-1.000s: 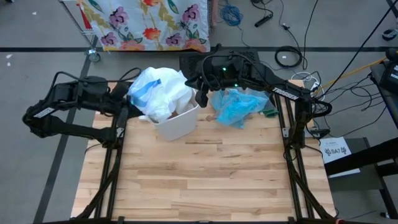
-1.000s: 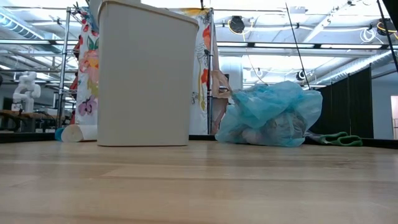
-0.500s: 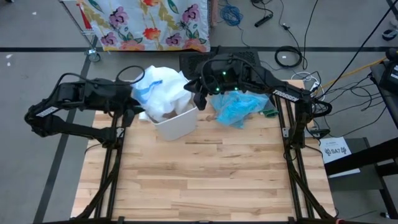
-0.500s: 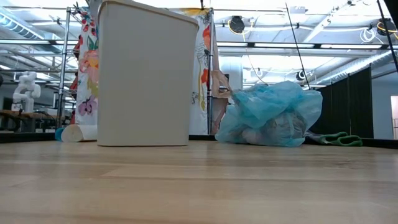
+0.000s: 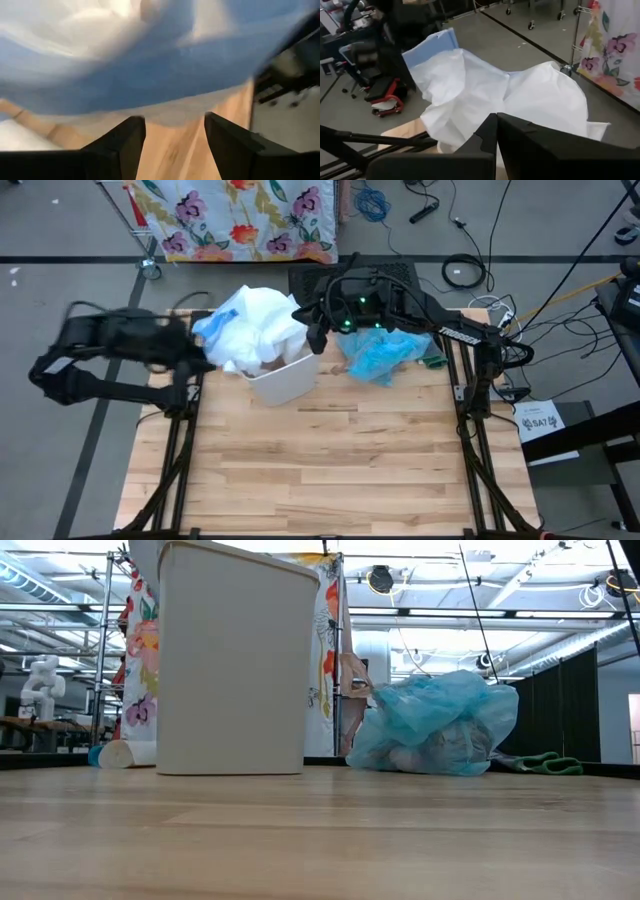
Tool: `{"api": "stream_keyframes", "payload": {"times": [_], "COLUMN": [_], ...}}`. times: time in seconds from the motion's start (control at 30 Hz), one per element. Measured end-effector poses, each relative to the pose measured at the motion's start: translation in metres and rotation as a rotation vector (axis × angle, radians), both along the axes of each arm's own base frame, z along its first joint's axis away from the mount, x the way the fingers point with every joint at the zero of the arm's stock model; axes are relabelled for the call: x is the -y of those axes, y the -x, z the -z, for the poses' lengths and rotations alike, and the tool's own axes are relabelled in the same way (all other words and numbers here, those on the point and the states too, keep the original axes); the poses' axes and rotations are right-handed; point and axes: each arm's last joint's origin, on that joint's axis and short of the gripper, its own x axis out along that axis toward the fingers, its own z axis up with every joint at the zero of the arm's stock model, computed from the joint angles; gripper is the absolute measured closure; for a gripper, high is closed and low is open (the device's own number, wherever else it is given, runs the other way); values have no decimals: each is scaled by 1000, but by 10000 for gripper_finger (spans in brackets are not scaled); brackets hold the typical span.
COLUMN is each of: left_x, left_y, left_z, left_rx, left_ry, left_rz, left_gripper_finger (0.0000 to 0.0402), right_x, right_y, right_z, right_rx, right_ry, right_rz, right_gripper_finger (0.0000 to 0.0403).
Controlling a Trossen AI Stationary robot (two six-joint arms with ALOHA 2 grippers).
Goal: Place trash/remove bag and relplace
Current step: Put the white trash bag into the white trash bin
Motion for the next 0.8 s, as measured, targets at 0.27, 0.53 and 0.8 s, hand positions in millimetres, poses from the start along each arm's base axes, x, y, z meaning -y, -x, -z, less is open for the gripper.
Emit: {"api": "stream_keyframes", "payload": {"times": [0.27,0.53,0.8], "left_x": [6,1,-2], "left_y": [57,74,56], "left_z": [-4,-3,-2], "left_rx": [150,198,124], "left_ry": [-37,-64,-97], "left_rz": [-116,-396,-395], "left_gripper_finger": [196,196,196], "right_x": [-2,-2,-1], "right_y": [0,0,0], "right_z": [0,0,0], "right_rx": [8,12,10], "right_ry": [-37,-35,-23], "right_rz": [16,98,112], "right_gripper_finger": [403,403,403]}}
